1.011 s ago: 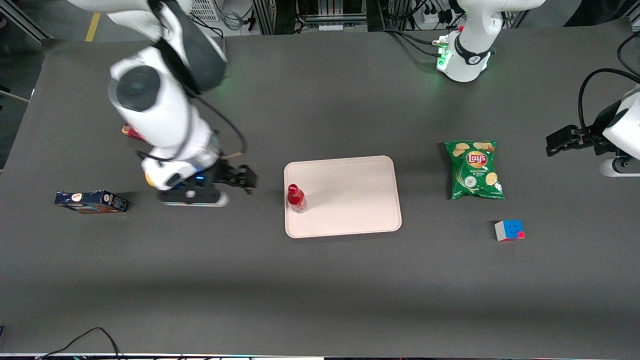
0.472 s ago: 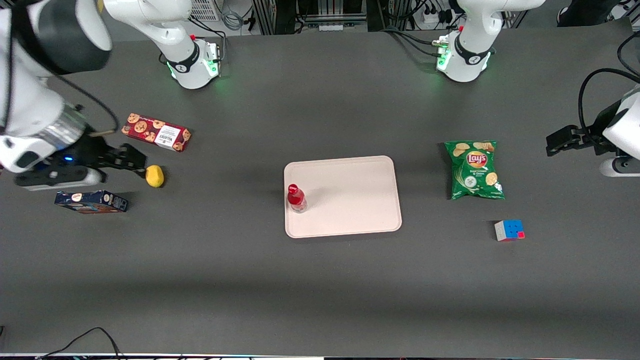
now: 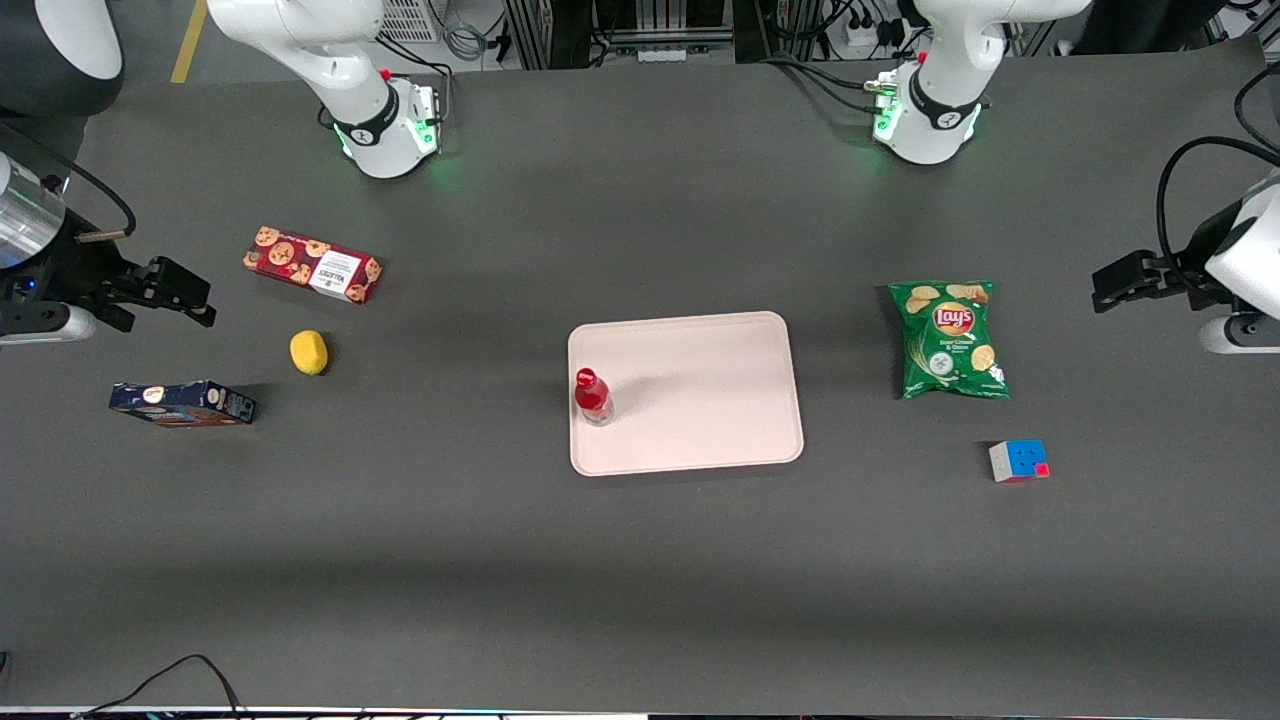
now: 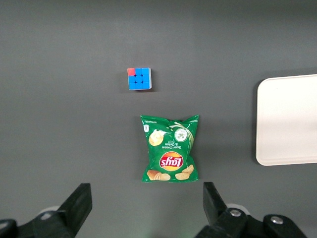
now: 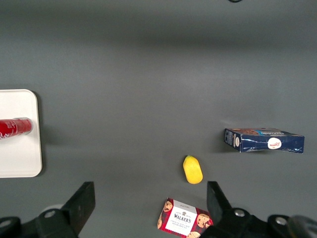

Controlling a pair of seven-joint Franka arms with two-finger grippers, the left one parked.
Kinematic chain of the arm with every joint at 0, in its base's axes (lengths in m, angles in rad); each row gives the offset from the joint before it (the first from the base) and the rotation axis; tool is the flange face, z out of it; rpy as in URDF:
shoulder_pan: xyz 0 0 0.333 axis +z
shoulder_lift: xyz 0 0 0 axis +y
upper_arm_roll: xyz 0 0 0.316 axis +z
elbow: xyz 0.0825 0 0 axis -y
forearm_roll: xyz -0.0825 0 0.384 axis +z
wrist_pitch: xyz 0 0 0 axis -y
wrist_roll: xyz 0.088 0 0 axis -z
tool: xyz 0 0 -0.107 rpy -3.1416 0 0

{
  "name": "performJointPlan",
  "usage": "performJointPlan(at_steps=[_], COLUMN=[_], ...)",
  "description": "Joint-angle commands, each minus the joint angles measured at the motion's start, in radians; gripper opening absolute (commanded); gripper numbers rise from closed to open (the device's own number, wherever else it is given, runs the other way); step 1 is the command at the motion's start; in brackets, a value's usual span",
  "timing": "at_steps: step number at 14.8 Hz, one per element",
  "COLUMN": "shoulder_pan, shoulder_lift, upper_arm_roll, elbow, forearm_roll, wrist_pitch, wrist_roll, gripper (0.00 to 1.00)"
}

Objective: Place coke bottle on tray

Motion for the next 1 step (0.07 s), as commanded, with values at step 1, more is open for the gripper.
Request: performJointPlan(at_steps=[1], shoulder_pan=[0.005], shoulder_lift=[0.009], upper_arm_roll=[-0.014], elbow=[0.033], forearm_roll=[0.025], wrist_pitch=[-0.017], wrist_roll=[-0.029], gripper=[1.0])
